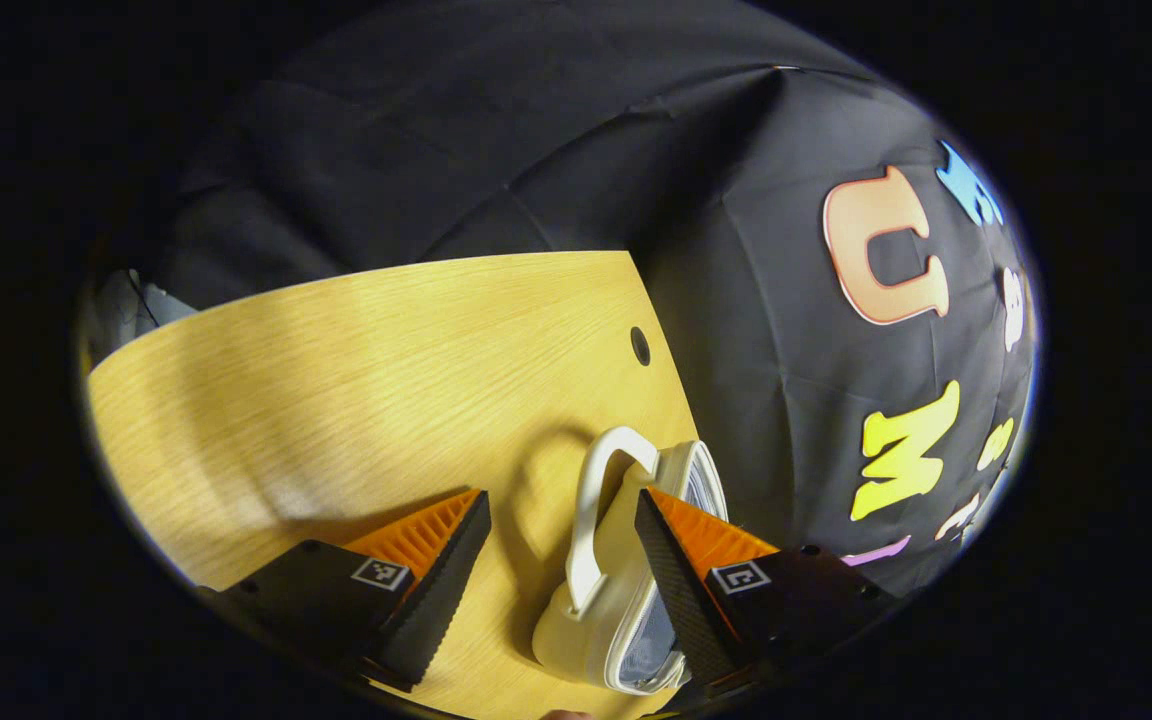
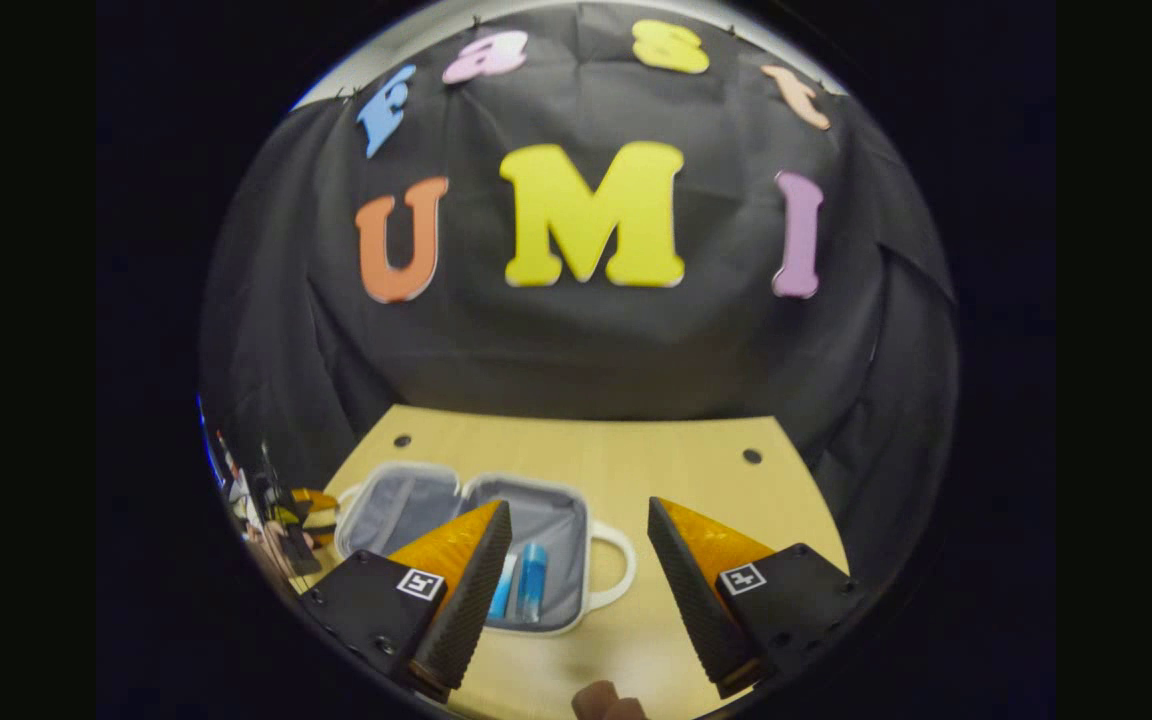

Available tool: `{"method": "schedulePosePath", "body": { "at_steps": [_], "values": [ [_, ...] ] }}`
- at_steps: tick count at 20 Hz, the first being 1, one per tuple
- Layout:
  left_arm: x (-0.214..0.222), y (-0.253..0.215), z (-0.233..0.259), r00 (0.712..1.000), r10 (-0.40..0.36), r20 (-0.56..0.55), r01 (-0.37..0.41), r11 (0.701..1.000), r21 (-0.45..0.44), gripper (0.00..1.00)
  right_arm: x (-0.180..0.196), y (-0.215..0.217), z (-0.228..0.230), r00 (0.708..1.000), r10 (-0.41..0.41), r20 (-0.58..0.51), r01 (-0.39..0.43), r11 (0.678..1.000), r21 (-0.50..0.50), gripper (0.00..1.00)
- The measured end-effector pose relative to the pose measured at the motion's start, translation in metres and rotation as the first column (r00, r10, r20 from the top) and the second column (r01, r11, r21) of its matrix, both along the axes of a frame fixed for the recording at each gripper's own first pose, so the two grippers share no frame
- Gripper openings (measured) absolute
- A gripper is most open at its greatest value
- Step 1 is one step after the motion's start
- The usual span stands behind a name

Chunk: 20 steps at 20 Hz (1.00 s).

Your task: First open the suitcase, pack the skin care products into it, and then close the suitcase.

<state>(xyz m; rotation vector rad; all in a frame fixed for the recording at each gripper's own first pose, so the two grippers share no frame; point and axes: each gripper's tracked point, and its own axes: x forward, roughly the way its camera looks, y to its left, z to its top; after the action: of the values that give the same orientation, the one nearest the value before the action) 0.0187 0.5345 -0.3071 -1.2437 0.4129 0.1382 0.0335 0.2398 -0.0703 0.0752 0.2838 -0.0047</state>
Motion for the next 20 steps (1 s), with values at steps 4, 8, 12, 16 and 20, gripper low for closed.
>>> {"method": "schedulePosePath", "body": {
  "at_steps": [4, 8, 12, 16, 20],
  "values": [
    [0.01, -0.006, 0.007, 0.998, 0.008, 0.069, 0.0, 0.994, -0.112, 0.67, -0.032, -0.026, 0.069, 0.974, -0.047, 0.222, 0.056, 0.998, -0.036, 0.81],
    [0.019, -0.005, 0.01, 0.997, 0.022, 0.071, -0.016, 0.997, -0.074, 0.18, -0.054, -0.042, 0.082, 0.959, -0.06, 0.277, 0.094, 0.989, -0.111, 0.81],
    [0.016, -0.009, 0.03, 0.997, 0.012, 0.073, -0.012, 1.0, 0.0, 0.08, -0.063, -0.059, 0.082, 0.956, -0.051, 0.288, 0.092, 0.987, -0.13, 0.8],
    [0.012, -0.013, 0.079, 0.994, 0.021, 0.103, -0.031, 0.995, 0.094, 0.04, -0.068, -0.084, 0.099, 0.951, -0.045, 0.307, 0.085, 0.989, -0.118, 0.8],
    [0.009, -0.033, 0.141, 0.986, -0.036, 0.161, -0.007, 0.966, 0.259, 0.04, -0.074, -0.102, 0.103, 0.948, -0.011, 0.319, 0.052, 0.991, -0.121, 0.8]
  ]
}}
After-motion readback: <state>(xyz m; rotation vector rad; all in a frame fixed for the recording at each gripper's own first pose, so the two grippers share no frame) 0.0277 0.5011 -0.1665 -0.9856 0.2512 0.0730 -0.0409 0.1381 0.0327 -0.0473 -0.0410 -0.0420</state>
